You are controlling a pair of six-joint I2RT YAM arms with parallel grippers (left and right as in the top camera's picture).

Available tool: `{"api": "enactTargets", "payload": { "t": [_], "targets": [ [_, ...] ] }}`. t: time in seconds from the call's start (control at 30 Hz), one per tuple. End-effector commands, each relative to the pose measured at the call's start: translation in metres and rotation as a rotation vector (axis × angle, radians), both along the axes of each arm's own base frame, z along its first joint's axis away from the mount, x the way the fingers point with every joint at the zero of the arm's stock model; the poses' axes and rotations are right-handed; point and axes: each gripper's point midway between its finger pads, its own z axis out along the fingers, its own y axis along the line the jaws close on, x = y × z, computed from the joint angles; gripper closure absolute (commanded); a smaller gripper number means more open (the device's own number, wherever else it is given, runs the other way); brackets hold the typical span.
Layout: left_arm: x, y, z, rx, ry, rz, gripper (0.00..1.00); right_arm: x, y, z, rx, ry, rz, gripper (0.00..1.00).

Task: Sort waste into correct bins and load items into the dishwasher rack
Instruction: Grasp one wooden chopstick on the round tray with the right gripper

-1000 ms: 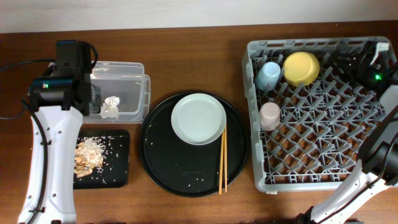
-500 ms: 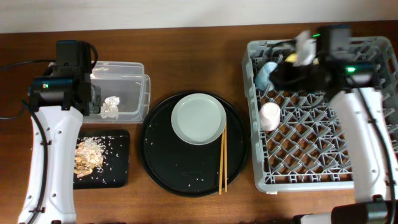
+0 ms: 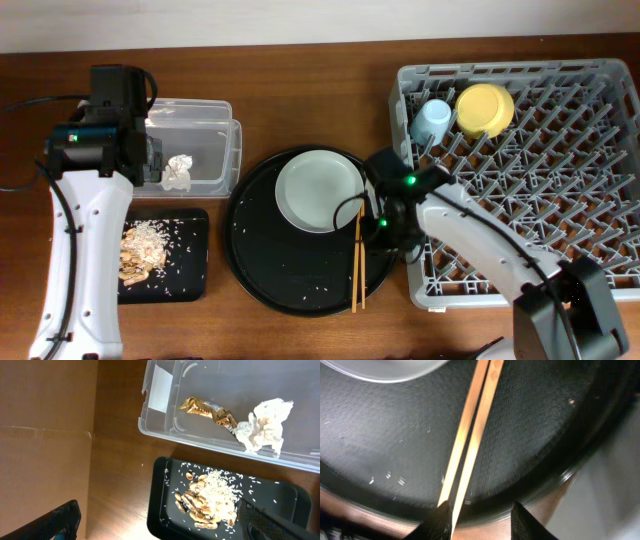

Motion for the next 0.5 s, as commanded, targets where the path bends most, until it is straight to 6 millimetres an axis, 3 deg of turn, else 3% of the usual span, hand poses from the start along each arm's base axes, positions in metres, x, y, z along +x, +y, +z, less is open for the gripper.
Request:
{"api": "enactTargets", "payload": {
  "t": [0.0,0.1,0.2,0.3,0.47],
  "targets": [
    [-0.002,0.003,0.009,0.013,-0.022,0.007,0.01,-0.009,0.001,-0.017,-0.014,0.004,-0.043,0.62],
    [-0.002,0.003,0.009,0.013,-0.022,0.006,0.01,-0.006,0.004,-0.028,-0.008,-0.022,-0.101,0.69],
    [-0.002,0.002,0.008,0.006,-0.023,0.003,0.01,-0.002,0.003,-0.036,-0.051,-0.066,-0.132,0.69],
    [-0.002,0.002,0.008,0.006,-0.023,0.003,0.01,0.0,0.014,-0.041,-0.031,-0.1,-0.138,0.69],
    [-0.002,0.002,0.008,0.006,-0.023,0.003,0.01,0.003,0.008,-0.043,-0.071,-0.125,-0.152,0.72]
  ]
}}
